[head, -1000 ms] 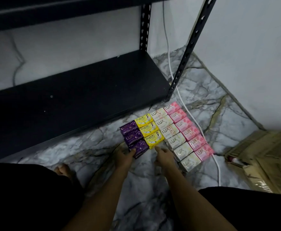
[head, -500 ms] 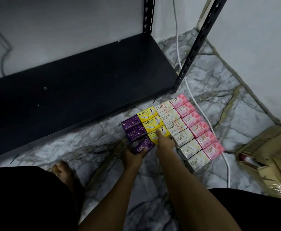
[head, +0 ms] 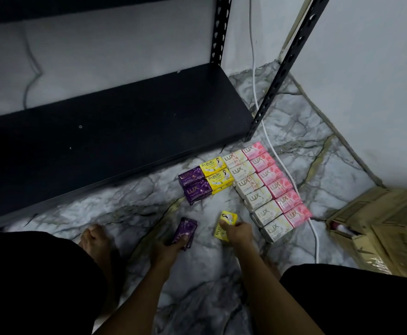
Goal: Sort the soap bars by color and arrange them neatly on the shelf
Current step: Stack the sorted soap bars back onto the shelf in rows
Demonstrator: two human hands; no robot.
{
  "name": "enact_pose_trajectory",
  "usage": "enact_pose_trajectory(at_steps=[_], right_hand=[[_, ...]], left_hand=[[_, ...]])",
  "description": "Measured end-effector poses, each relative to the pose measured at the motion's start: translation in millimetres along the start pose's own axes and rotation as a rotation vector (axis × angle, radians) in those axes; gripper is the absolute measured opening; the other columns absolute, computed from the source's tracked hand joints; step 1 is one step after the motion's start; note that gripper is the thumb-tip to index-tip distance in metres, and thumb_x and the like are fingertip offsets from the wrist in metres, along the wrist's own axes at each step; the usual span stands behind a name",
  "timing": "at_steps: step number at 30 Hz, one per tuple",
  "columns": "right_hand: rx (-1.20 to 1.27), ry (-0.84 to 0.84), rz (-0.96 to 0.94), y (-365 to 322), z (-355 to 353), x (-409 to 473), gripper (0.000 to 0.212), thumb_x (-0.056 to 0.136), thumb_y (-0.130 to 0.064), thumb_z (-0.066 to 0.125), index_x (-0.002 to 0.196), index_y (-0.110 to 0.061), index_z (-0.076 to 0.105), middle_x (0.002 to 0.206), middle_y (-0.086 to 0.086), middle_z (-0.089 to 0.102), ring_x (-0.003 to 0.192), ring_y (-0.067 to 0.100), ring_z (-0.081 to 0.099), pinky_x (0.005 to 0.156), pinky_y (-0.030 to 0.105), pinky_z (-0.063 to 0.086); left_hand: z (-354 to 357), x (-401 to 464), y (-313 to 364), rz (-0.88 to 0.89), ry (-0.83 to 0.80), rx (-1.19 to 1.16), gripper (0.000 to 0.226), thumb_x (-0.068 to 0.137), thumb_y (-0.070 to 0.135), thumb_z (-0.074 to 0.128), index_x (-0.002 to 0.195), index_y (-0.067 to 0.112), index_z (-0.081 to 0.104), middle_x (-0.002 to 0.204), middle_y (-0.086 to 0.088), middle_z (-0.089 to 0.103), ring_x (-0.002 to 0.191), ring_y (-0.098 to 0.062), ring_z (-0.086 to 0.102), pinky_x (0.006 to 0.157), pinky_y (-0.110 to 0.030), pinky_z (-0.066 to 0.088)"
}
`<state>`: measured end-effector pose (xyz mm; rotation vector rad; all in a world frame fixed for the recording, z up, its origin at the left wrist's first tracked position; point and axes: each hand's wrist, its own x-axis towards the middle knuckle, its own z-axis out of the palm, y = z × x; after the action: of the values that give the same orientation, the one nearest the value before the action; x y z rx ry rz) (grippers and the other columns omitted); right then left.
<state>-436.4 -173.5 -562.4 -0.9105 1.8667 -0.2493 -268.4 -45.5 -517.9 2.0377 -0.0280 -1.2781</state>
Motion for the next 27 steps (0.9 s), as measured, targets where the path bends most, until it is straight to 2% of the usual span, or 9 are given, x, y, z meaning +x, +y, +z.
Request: enact_pose_trajectory(at_steps=[1,3,7,9,11,15,19,23,27], right_hand=[[-0.051,0.001,-0.036,-9.5,-4.0,-17.1,0.063,0.058,-0.048,0.089,0.093,0.002,0.073,0.095,0.020,0.073,0.092,0.035,0.071,0.078,0.039,0.057],[-0.172,0.005,-0.072,-25.4,-11.2,-44.8,0.050,0.080,-0.037,0.080,0.102,0.007,0.070,0.105,0.024,0.070,0.100,0.035,0.068,0.075,0.031,0.048],[-0.261,0.048,-0.129,-30.4,-9.0,-74.9,0.058,0.096,-0.036,0.057,0.136,0.004,0.045,0.139,0.025,0.044,0.125,0.041,0.048,0.098,0.044,0.043],[-0.301,0.112,-0.213,-23.1,-3.2,-87.5,0.067,0.097,-0.039,0.053,0.149,-0.006,0.026,0.146,0.023,0.033,0.129,0.045,0.040,0.101,0.049,0.039],[-0.377,0.189,-0.343,-11.8,3.6,-94.6,0.073,0.096,-0.040,0.053,0.155,-0.014,0.018,0.145,0.023,0.032,0.124,0.047,0.043,0.099,0.052,0.040],[-0.534,0.198,-0.468,6.6,15.8,-86.2,0.073,0.095,-0.035,0.057,0.157,-0.025,0.021,0.148,0.023,0.030,0.116,0.044,0.045,0.094,0.049,0.045],[-0.596,0.229,-0.522,16.2,18.4,-72.5,0.070,0.094,-0.025,0.060,0.155,-0.025,0.028,0.134,0.022,0.042,0.106,0.039,0.046,0.087,0.048,0.048],[-0.578,0.230,-0.542,17.3,21.1,-66.6,0.073,0.090,-0.008,0.058,0.155,-0.024,0.030,0.127,0.023,0.044,0.107,0.038,0.045,0.085,0.047,0.049],[-0.566,0.135,-0.555,3.3,24.4,-69.9,0.081,0.085,0.002,0.051,0.157,-0.026,0.025,0.133,0.023,0.041,0.109,0.038,0.044,0.092,0.046,0.044]], left_hand=[[-5.6,4.6,-7.6,-0.009,-0.007,0.002,0.097,0.044,0.060,0.091,0.120,0.004,0.070,0.113,-0.012,0.072,0.099,-0.026,0.069,0.083,-0.038,0.058],[-13.0,6.6,-11.1,-0.008,-0.034,0.047,0.086,0.057,0.054,0.091,0.123,0.003,0.069,0.117,-0.014,0.071,0.103,-0.028,0.068,0.088,-0.041,0.057],[-14.9,-10.4,5.1,0.093,-0.004,0.216,0.056,0.080,0.039,0.082,0.118,-0.001,0.069,0.113,-0.019,0.071,0.098,-0.031,0.068,0.083,-0.043,0.058],[-9.9,-17.4,11.6,0.161,0.037,0.291,0.070,0.080,0.039,0.081,0.133,-0.001,0.058,0.130,-0.020,0.063,0.114,-0.033,0.062,0.091,-0.042,0.054],[-4.8,-21.2,14.7,0.268,0.086,0.423,0.088,0.078,0.043,0.082,0.146,0.003,0.043,0.143,-0.019,0.051,0.129,-0.036,0.051,0.099,-0.042,0.047],[6.2,-9.8,9.3,0.467,0.023,0.660,0.093,0.077,0.040,0.081,0.153,0.019,0.032,0.143,-0.016,0.047,0.128,-0.036,0.048,0.101,-0.044,0.046],[16.9,1.2,5.8,0.538,0.005,0.872,0.087,0.083,0.027,0.078,0.155,0.030,0.030,0.148,-0.012,0.045,0.131,-0.033,0.046,0.105,-0.041,0.044],[22.1,0.6,8.7,0.549,0.045,0.867,0.077,0.088,0.016,0.072,0.154,0.025,0.034,0.150,-0.010,0.044,0.134,-0.029,0.045,0.107,-0.032,0.039],[19.9,-4.2,19.4,0.542,0.062,0.723,0.068,0.087,0.013,0.070,0.148,0.025,0.044,0.139,-0.009,0.056,0.123,-0.027,0.056,0.095,-0.029,0.044]])
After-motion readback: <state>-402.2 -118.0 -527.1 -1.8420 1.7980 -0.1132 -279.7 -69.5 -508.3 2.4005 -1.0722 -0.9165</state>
